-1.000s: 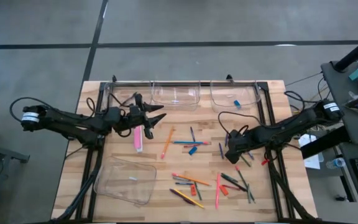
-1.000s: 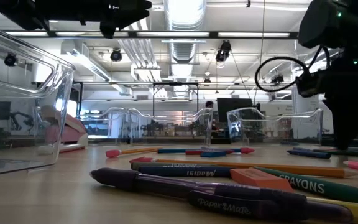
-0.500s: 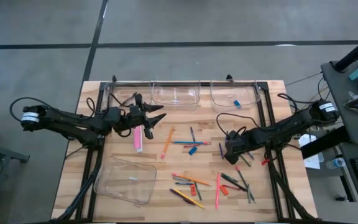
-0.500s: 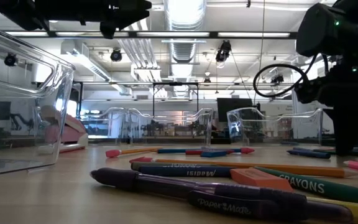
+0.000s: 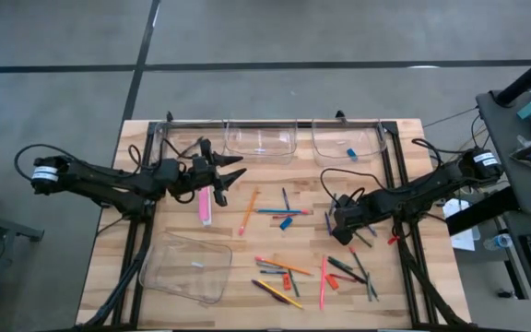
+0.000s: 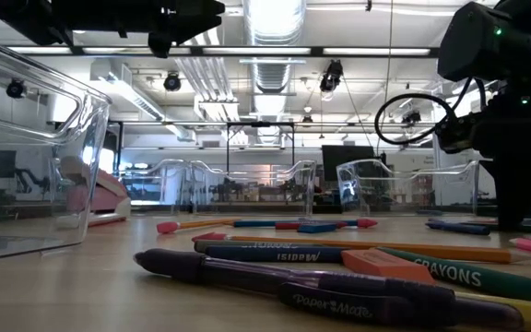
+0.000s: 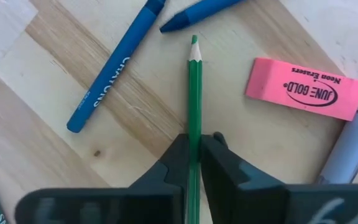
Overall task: Sort crayons/erasers/pens/pencils in bins
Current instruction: Put the green pencil into the top middle transparent bin
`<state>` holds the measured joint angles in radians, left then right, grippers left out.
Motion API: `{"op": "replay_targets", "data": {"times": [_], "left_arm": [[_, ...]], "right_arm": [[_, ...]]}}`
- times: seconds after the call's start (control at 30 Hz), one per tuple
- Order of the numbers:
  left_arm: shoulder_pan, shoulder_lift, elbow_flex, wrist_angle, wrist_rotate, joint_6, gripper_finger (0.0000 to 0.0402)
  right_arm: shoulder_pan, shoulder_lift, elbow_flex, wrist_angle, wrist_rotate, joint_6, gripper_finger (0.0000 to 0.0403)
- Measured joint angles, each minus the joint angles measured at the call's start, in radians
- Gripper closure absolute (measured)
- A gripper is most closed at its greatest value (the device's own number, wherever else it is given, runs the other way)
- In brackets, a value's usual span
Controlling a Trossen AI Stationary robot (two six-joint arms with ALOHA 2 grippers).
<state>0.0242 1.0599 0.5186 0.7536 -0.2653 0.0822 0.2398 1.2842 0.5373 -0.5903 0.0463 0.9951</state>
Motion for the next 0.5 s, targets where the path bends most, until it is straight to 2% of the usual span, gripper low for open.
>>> {"op": "replay_targets", "data": {"times": [0.3,0.5], "left_arm": [[0.000,0.000,-0.001,0.001,0.000,0.000,0.0254],[0.000,0.000,-0.002,0.000,0.000,0.000,0.0254]], "right_arm": [[0.002,-0.071,0.036,-0.017,-0.052,-0.015,0.0388],[0.007,-0.141,0.067,-0.011,-0.025,-0.035,0.0389]]}}
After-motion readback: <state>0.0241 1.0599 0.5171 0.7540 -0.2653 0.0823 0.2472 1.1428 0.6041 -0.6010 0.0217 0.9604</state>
